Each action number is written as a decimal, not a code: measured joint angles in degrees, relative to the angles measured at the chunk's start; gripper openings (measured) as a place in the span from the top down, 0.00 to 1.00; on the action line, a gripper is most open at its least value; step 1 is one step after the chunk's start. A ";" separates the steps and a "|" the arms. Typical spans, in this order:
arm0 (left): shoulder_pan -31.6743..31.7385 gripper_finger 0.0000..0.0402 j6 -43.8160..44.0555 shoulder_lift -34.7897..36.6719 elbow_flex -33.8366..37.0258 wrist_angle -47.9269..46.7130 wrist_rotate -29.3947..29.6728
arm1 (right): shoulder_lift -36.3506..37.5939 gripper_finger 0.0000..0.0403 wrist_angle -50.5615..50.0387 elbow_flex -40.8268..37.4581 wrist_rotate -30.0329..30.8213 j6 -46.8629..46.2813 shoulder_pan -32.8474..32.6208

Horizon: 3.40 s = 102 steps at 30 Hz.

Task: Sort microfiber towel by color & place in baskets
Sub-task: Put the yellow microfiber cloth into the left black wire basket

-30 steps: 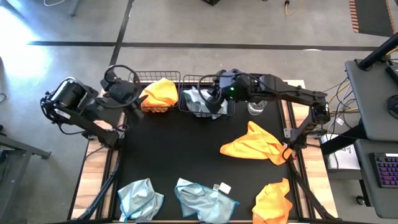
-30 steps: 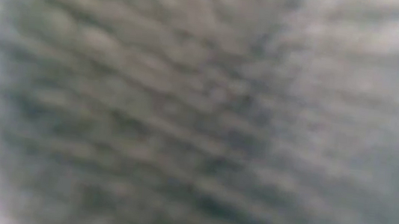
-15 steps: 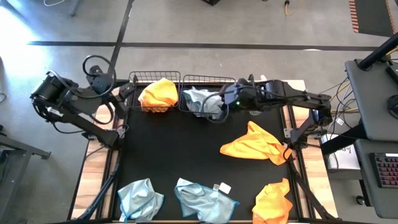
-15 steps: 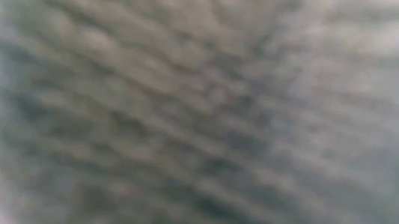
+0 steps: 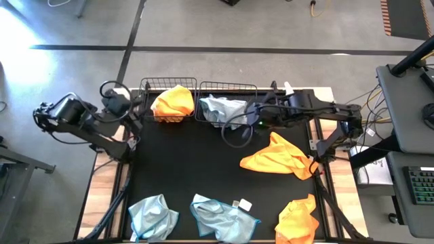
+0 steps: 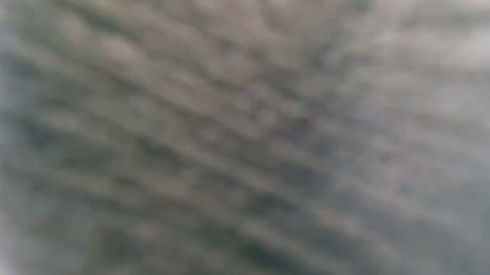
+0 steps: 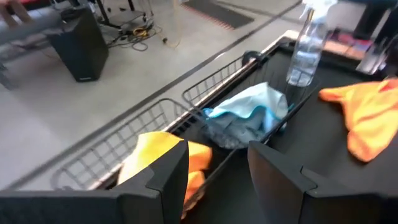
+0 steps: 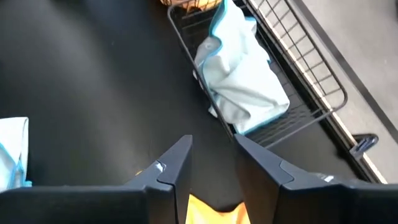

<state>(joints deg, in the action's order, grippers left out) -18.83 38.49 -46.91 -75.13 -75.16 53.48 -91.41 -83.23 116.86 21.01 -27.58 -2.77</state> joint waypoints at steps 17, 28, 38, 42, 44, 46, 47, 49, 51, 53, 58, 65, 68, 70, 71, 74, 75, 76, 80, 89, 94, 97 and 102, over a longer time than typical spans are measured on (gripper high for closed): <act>0.00 0.62 -4.91 3.42 14.78 19.40 -0.08 | 3.28 0.75 -1.08 -25.14 1.49 -11.20 -2.23; 0.00 0.62 -5.08 3.36 13.88 21.14 -0.03 | 17.18 0.76 21.94 -52.13 -0.05 -18.80 -2.61; 0.00 0.62 -5.15 3.40 13.88 26.48 0.00 | 24.16 0.75 23.37 -69.05 -5.25 -34.25 -2.64; 0.00 0.62 -5.02 3.41 13.88 27.91 -0.01 | 24.24 0.73 24.52 -72.79 -9.07 -36.12 -2.75; 0.00 0.62 -5.02 3.39 13.88 28.57 -0.02 | 23.80 0.72 24.94 -73.77 -10.71 -36.98 -2.87; 0.00 0.62 -5.02 3.38 13.88 28.94 -0.03 | 23.30 0.71 25.31 -74.47 -11.44 -36.99 -3.28; 0.00 0.62 -5.01 3.38 13.88 29.21 -0.01 | 23.05 0.71 25.40 -74.75 -11.62 -36.97 -3.54; 0.00 0.62 -5.00 3.38 13.88 29.38 -0.03 | 22.79 0.70 25.42 -75.33 -12.07 -36.93 -3.62; 0.00 0.62 -5.00 3.38 13.88 29.64 -0.03 | 22.60 0.69 25.49 -75.90 -12.24 -36.92 -3.62; 0.01 0.62 -4.99 3.38 13.88 29.71 -0.03 | 22.62 0.68 25.51 -76.60 -12.46 -36.67 -3.62; 0.00 0.62 -4.98 3.38 13.88 29.97 -0.05 | 22.62 0.64 25.74 -78.57 -14.50 -36.32 -3.62; 0.00 0.62 -4.98 3.38 13.88 30.17 -0.10 | 22.62 0.59 27.20 -81.81 -16.99 -36.93 -3.62; 0.00 0.62 -4.98 3.38 13.88 30.17 -0.10 | 22.62 0.57 28.62 -83.24 -17.00 -36.91 -3.60; 0.00 0.62 -4.98 3.38 13.88 30.17 -0.10 | 22.62 0.56 29.98 -84.17 -17.16 -36.93 -3.60; 0.00 0.62 -4.98 3.38 13.88 30.17 -0.10 | 22.62 0.55 30.76 -84.63 -17.61 -36.93 -3.60; 0.00 0.62 -4.98 3.38 13.88 30.19 -0.10 | 22.73 0.55 32.99 -85.89 -18.53 -36.71 -3.58; 0.00 0.62 -4.98 3.38 13.88 30.23 -0.10 | 22.73 0.56 33.48 -86.15 -18.76 -36.79 -3.58; 0.00 0.62 -4.98 3.38 13.88 30.30 -0.10 | 22.73 0.56 34.05 -86.27 -19.06 -36.95 -3.58; 0.00 0.62 -4.98 3.38 13.88 30.87 -0.12 | 22.73 0.58 34.62 -86.40 -19.49 -36.99 -3.58; 0.00 0.62 -5.57 3.38 13.88 31.19 -0.12 | 22.70 0.74 35.96 -86.42 -20.08 -37.78 -3.58; 0.00 0.62 -6.46 3.43 13.88 31.17 -0.14 | 22.68 0.88 36.68 -86.42 -20.39 -38.46 -3.60; 0.00 0.62 -6.48 3.64 13.88 31.15 -0.14 | 22.68 0.95 36.81 -86.31 -20.39 -38.48 -3.60; 0.00 0.62 -6.97 4.13 13.88 31.11 -0.14 | 22.61 0.97 36.82 -85.15 -20.34 -38.48 -3.60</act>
<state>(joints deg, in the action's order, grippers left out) -18.83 31.52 -42.78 -61.25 -44.05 53.34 -68.80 -46.41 31.70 0.67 -66.06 -6.37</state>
